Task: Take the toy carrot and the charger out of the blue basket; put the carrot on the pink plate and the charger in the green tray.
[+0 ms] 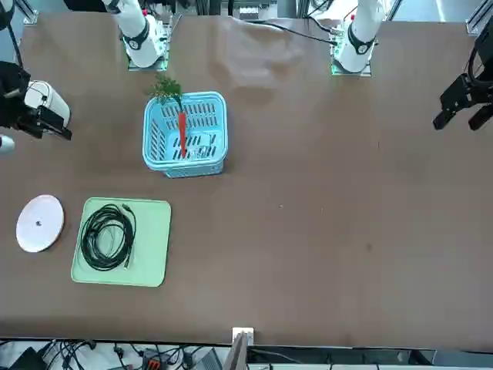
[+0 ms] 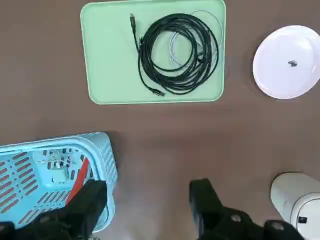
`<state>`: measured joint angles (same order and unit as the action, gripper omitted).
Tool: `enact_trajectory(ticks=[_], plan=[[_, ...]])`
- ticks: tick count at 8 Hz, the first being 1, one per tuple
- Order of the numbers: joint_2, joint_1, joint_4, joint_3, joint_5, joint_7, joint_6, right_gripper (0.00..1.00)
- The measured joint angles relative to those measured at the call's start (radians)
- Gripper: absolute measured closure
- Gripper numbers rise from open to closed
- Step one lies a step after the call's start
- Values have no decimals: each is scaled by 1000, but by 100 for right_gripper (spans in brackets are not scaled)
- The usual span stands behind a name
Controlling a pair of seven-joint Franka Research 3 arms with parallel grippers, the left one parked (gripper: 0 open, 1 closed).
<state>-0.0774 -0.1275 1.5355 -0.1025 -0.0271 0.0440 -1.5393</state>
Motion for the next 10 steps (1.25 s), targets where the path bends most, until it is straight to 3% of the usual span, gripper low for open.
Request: enact_trajectory(ticks=[10], plan=[[4, 17, 25, -15, -9, -3, 11, 0]])
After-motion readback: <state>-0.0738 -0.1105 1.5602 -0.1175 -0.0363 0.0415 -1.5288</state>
